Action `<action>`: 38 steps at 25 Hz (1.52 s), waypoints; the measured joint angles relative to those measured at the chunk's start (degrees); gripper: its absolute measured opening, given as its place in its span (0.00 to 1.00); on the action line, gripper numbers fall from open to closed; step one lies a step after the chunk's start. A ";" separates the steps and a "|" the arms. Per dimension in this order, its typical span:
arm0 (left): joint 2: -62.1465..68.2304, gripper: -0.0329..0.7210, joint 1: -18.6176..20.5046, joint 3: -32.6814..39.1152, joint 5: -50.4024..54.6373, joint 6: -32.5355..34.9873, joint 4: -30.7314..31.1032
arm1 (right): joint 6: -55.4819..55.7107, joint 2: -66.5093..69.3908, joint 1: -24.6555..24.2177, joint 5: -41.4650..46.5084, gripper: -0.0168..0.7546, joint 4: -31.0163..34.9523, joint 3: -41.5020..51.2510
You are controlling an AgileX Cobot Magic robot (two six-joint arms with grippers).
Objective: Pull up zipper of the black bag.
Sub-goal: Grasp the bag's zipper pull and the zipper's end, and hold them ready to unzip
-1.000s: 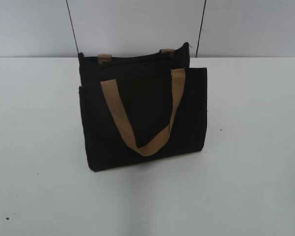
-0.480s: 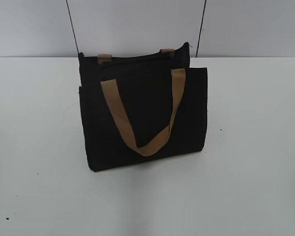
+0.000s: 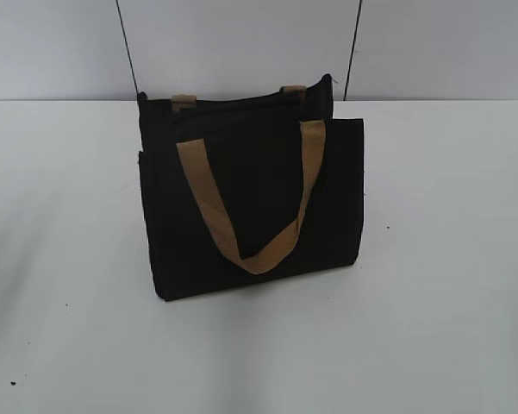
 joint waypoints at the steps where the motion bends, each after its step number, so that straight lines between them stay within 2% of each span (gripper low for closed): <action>1: 5.04 0.49 0.00 1.02 -6.72 -0.23 0.28 | 0.00 0.00 0.00 0.00 0.79 0.00 0.00; 8: 31.24 0.49 0.00 2.26 -33.44 -1.63 6.85 | 0.00 0.00 0.00 0.00 0.79 0.00 0.00; 13: 46.39 0.49 0.00 2.26 -44.11 -1.79 14.08 | 0.00 0.00 0.00 0.00 0.79 0.00 0.00; 16: 53.21 0.49 0.00 1.93 -45.74 -1.96 16.74 | 0.00 0.00 0.00 0.00 0.79 0.00 0.00; 22: 59.58 0.49 0.00 -4.00 -45.53 -3.05 29.39 | 0.00 0.00 0.00 0.00 0.79 0.00 0.00; 25: 61.49 0.49 0.00 -6.44 -44.94 -3.22 33.40 | 0.00 0.00 0.00 0.00 0.79 0.00 0.00; 38: 66.59 0.51 0.00 -12.00 -43.67 -3.41 40.19 | 0.00 0.00 0.00 0.00 0.79 0.00 0.00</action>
